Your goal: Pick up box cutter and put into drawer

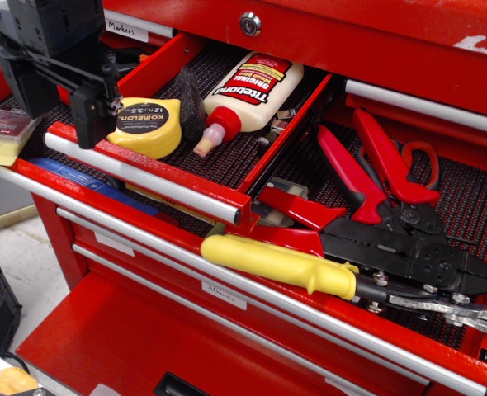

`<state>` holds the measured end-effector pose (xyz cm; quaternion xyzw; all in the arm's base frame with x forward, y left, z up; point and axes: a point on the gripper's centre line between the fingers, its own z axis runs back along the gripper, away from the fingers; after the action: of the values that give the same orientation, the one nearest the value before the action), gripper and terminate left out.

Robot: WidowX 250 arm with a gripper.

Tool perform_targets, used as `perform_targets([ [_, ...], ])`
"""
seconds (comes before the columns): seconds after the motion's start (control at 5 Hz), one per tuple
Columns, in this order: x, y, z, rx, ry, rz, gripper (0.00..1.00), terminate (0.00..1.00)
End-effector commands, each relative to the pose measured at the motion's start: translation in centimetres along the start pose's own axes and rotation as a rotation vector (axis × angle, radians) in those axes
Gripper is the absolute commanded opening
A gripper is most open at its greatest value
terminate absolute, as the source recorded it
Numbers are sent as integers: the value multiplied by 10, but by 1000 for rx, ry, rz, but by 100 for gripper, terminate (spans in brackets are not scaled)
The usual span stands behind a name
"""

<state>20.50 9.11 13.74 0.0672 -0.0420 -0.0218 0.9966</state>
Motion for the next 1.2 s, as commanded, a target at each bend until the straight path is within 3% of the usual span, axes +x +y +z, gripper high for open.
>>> perform_targets([
  [0.0, 0, 0, 0, 0, 0, 0, 100, 0],
  [0.2, 22, 36, 2, 90, 52, 193, 100, 0],
  [0.4, 41, 75, 19, 163, 69, 271, 100, 0],
  [0.6, 63, 109, 18, 119, 76, 527, 100, 0],
  [0.8, 82, 121, 3, 139, 29, 714, 100, 0],
  [1.0, 92, 126, -14, 103, -10, 762, 100, 0],
])
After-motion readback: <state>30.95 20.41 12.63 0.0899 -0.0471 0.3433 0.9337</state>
